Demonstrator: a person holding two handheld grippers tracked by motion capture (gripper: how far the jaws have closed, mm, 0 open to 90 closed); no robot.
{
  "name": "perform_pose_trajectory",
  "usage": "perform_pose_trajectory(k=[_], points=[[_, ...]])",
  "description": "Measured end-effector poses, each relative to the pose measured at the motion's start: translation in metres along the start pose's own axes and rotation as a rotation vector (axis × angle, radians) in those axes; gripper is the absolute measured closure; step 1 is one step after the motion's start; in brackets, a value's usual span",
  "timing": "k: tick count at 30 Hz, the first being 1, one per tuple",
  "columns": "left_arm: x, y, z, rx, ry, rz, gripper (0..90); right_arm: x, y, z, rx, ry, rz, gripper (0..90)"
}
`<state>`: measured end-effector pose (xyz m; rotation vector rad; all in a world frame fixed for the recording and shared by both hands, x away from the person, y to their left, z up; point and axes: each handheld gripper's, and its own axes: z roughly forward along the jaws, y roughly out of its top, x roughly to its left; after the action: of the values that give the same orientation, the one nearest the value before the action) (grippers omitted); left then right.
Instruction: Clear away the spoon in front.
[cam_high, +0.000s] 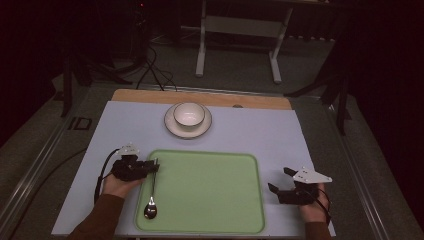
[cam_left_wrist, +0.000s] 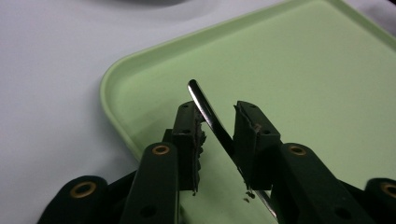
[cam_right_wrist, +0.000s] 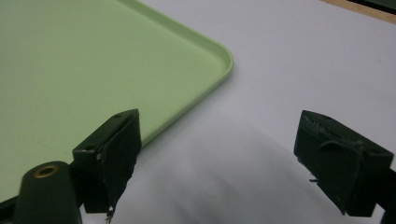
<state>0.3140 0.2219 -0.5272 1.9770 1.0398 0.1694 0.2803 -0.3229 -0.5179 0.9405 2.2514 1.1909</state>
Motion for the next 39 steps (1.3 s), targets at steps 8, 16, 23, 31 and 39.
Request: perform_pose_trajectory(k=[8, 16, 23, 31, 39], points=[[-0.003, 0.000, 0.007, 0.029, 0.046, 0.012, 54.5, 0.001, 0.000, 0.001, 0.003, 0.003, -0.005, 14.6], [-0.005, 0.005, 0.009, 0.007, 0.116, 0.023, 31.6, 0.000, 0.000, 0.002, 0.008, 0.004, -0.006, 14.6], [0.000, 0.007, 0.005, -0.034, 0.126, 0.008, 32.4, 0.000, 0.000, 0.002, 0.008, 0.005, -0.006, 14.6], [0.004, 0.008, -0.003, -0.056, 0.169, -0.007, 32.4, 0.000, 0.000, 0.002, 0.008, 0.002, -0.008, 14.7], [0.005, 0.008, -0.018, -0.127, 0.197, -0.020, 34.3, -0.001, 0.000, 0.001, 0.003, -0.001, -0.008, 14.7]])
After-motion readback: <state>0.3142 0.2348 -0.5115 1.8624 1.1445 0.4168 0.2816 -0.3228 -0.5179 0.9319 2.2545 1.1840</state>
